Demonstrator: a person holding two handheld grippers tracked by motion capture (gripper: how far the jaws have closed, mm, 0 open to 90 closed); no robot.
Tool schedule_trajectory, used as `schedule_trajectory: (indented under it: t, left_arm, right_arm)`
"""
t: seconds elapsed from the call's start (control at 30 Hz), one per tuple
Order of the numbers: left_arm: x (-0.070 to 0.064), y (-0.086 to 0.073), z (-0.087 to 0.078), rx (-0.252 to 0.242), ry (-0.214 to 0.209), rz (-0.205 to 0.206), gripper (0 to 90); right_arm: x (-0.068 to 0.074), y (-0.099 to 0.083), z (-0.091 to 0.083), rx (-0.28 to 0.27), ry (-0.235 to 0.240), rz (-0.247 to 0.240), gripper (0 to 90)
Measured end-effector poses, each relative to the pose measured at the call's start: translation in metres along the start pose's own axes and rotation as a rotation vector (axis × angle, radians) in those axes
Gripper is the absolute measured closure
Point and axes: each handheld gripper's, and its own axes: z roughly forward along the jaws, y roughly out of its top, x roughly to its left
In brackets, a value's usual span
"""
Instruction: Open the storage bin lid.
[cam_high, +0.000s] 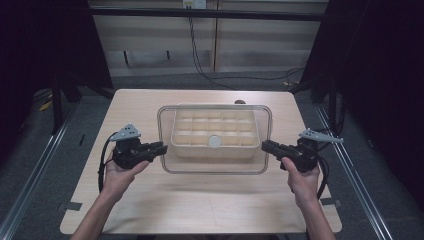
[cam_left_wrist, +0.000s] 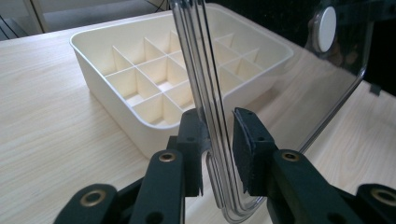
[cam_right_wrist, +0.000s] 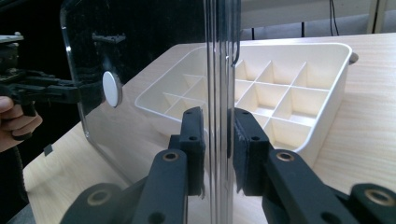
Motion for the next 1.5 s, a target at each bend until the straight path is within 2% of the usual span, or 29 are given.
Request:
schedule_trajectory:
  t: [0.07, 0.17, 0.33, 0.63, 0.8, 0.93, 1.07, 1.27, 1.37, 1.5]
  left_arm:
    - [0.0, -0.003, 0.001, 0.0, -0.001, -0.013, 73.5]
    - [0.001, -0.008, 0.002, 0.002, -0.028, -0.058, 74.3]
    - [-0.006, -0.018, 0.002, 0.035, -0.012, -0.039, 74.1]
    - [-0.01, -0.027, -0.006, 0.044, -0.008, -0.043, 73.8]
    - [-0.013, -0.031, -0.01, 0.03, -0.028, -0.051, 74.3]
    - [-0.017, -0.035, -0.012, 0.055, -0.027, -0.035, 74.5]
    - [-0.02, -0.04, -0.012, 0.067, -0.031, -0.038, 74.4]
    - [-0.025, -0.049, -0.014, 0.096, -0.037, -0.035, 74.2]
    - [-0.027, -0.055, -0.013, 0.118, -0.038, -0.037, 73.9]
    - [-0.028, -0.062, -0.014, 0.14, -0.041, -0.041, 73.9]
  right_arm:
    - [0.001, -0.003, 0.0, 0.006, 0.001, 0.002, 75.9]
    - [0.003, -0.007, -0.002, 0.018, -0.013, 0.003, 75.8]
    - [0.003, -0.013, -0.004, 0.039, -0.011, 0.001, 75.8]
    - [0.013, -0.022, -0.005, 0.079, -0.015, -0.015, 75.4]
    - [0.013, -0.026, -0.007, 0.082, -0.007, -0.004, 75.3]
    - [0.015, -0.031, -0.011, 0.09, -0.004, 0.001, 75.4]
    - [0.017, -0.035, -0.013, 0.099, -0.002, -0.004, 75.4]
    - [0.018, -0.042, -0.015, 0.119, 0.012, 0.011, 75.6]
    - [0.016, -0.051, -0.015, 0.127, 0.026, 0.048, 75.8]
    - [0.017, -0.061, -0.015, 0.152, 0.025, 0.052, 75.7]
